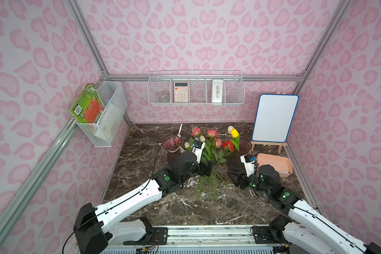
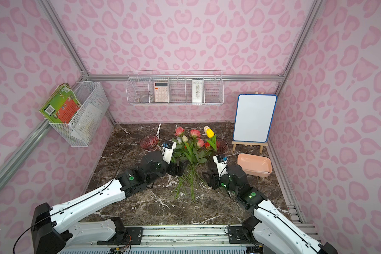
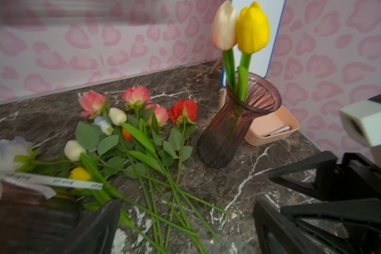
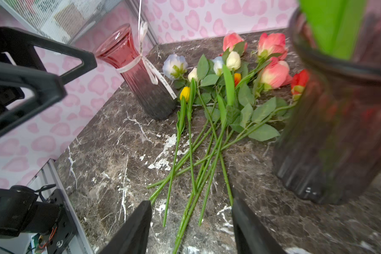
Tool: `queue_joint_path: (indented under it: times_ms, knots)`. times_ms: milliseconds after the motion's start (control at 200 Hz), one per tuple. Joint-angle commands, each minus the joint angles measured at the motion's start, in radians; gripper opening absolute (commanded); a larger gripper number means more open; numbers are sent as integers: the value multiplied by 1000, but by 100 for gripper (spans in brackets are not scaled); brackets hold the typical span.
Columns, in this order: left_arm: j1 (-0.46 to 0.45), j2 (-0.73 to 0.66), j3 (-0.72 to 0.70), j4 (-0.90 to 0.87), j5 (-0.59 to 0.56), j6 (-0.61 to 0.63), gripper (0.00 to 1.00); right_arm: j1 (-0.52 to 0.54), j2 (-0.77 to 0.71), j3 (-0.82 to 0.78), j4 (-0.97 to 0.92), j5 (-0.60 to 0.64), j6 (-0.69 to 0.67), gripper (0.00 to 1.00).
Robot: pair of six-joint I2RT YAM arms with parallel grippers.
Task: Arrange the flowers in different vases according to their variety
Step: Insert the flower at the center of the board.
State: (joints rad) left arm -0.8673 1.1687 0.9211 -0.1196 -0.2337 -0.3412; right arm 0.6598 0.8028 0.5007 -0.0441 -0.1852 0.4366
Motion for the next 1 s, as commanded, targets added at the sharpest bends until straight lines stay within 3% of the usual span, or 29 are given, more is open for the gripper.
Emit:
queue_joint_path:
  times_ms: [0, 215, 355, 555, 805, 995]
  knots:
    - [25, -41, -52, -116, -123, -54, 98, 57, 72, 30, 33, 107, -15, 58]
    - [113, -77, -174, -135, -185, -104, 99, 156, 292, 139, -16, 222, -19, 51]
    - [160, -78, -273, -19, -172, -75, 99, 169, 442, 231, -43, 264, 26, 36]
    - [183, -71, -297, -7, -174, -90, 99, 169, 703, 443, -186, 342, 67, 25]
    - [183, -82, -271, -60, -168, -88, 99, 154, 940, 638, -274, 441, 70, 25]
    - [183, -94, -264, -76, -187, -79, 98, 128, 1066, 750, -293, 432, 35, 25]
